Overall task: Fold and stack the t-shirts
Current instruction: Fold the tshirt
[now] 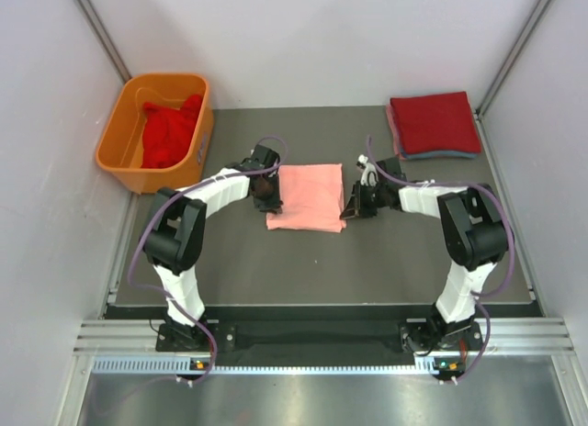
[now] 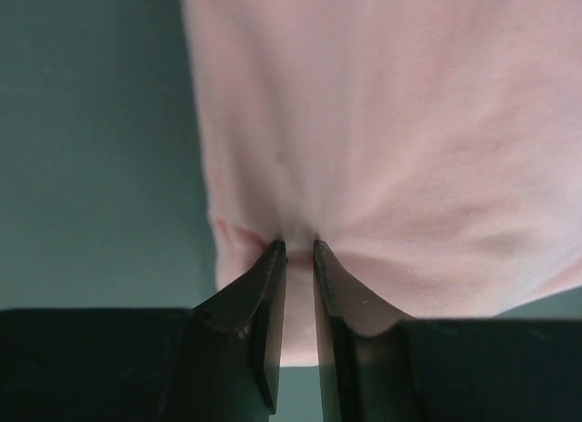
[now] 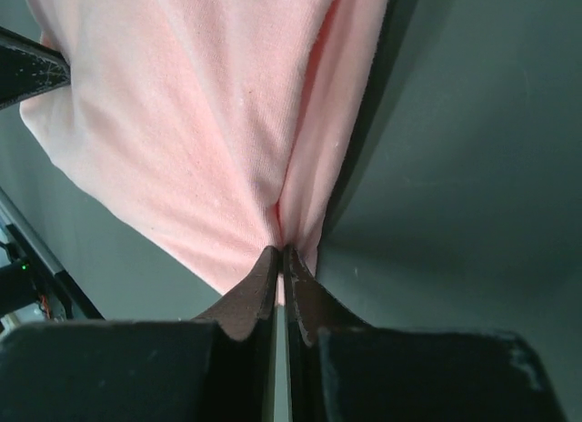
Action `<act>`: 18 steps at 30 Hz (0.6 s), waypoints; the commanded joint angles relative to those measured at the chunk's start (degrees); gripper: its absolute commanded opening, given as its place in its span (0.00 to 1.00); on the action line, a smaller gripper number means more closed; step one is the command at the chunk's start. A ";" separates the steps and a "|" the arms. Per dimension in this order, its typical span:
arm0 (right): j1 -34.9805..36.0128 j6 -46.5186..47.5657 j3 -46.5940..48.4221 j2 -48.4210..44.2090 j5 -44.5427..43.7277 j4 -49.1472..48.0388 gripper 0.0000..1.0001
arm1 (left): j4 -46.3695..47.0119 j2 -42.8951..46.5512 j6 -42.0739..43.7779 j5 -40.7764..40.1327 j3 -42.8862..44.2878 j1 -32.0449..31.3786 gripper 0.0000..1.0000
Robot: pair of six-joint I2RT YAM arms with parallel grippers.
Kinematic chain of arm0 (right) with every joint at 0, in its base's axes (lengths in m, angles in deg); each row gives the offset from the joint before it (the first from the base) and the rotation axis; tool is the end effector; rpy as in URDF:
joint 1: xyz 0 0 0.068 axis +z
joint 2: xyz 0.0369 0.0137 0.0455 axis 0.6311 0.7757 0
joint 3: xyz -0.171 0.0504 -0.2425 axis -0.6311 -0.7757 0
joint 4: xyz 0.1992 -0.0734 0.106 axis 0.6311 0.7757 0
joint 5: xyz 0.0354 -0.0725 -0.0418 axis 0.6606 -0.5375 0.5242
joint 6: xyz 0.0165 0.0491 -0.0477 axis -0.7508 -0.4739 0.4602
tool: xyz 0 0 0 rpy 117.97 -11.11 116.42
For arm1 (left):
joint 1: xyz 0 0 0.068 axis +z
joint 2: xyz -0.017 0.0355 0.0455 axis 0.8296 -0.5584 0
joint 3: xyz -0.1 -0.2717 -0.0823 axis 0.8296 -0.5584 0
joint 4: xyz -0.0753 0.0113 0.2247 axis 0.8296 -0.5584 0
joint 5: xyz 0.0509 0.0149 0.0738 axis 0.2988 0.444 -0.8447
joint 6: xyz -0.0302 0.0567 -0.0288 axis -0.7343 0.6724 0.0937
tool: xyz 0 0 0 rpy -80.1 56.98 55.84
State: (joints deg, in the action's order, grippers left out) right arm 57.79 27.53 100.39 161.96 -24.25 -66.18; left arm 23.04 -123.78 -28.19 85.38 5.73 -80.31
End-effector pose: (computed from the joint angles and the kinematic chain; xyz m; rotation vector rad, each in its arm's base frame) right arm 0.3332 0.1457 0.1702 -0.1919 2.5685 1.0005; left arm 0.3460 -0.1618 0.1996 -0.0780 2.7260 -0.4130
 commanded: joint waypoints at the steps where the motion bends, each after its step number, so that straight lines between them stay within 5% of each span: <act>1: 0.59 -0.08 -2.80 -4.15 -2.89 -1.72 0.00 | -6.45 3.13 0.03 -9.50 1.29 -0.09 0.24; 9: 0.51 -0.26 -1.58 -7.84 -0.08 0.38 0.35 | -10.24 7.53 0.74 -1.51 5.42 -1.85 0.27; 18: 2.00 -1.05 -6.41 -8.28 -0.34 -3.73 0.38 | -6.29 6.56 0.83 1.14 -1.95 -1.59 0.26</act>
State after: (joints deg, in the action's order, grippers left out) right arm 58.57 26.13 95.41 153.88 -25.48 -66.35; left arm 16.13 -116.63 -27.86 85.29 6.04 -82.03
